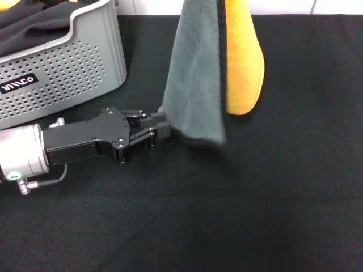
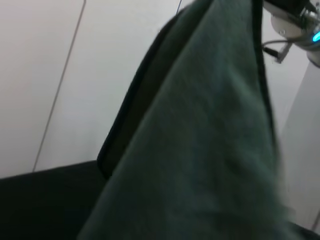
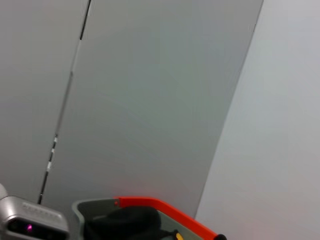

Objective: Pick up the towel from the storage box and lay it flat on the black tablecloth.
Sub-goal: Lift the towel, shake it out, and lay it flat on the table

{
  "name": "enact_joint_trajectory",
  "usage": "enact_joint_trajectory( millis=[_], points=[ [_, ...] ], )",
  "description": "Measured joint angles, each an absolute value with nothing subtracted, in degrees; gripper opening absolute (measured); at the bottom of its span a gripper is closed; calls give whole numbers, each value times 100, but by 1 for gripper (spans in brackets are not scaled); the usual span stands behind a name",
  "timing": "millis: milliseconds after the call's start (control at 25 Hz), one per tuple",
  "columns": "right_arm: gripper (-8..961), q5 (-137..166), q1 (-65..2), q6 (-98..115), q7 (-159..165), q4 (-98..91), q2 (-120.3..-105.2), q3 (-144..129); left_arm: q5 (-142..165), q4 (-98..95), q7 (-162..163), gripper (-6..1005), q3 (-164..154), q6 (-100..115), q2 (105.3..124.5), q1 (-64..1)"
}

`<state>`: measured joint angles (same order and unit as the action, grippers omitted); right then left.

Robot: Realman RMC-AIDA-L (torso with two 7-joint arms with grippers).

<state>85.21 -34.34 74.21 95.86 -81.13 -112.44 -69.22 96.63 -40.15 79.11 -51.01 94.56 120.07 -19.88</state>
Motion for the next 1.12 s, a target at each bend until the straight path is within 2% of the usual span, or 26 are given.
enact_joint_trajectory(
  millis=[80, 320, 520, 680, 920, 1120],
  points=[
    [6, 8595, -3407, 7307, 9612, -8189, -11303, -6922, 9693, -3992, 7900, 247, -5104, 9456, 12010, -1986],
    [6, 8725, -3402, 7052, 9613, -8201, -11345, -6936, 9695, -3931, 7808, 264, -5106, 9438, 12022, -1979],
    [5, 9172, -3449, 6761, 9594, -8144, -11557, -7040, 9504, -3635, 7466, 279, -5095, 9064, 12044, -1989],
    [5, 9363, -3560, 6332, 9596, -8061, -11561, -7457, 9344, -3169, 6873, 290, -5103, 8822, 12050, -2084],
    [6, 9512, -3728, 5777, 9592, -8064, -11569, -7904, 8701, -2299, 5359, 518, -5106, 8471, 12073, -2100],
    [6, 9631, -3847, 5541, 9498, -8123, -11575, -8036, 8514, -1734, 5225, 540, -5134, 8434, 12044, -2261]
  ],
)
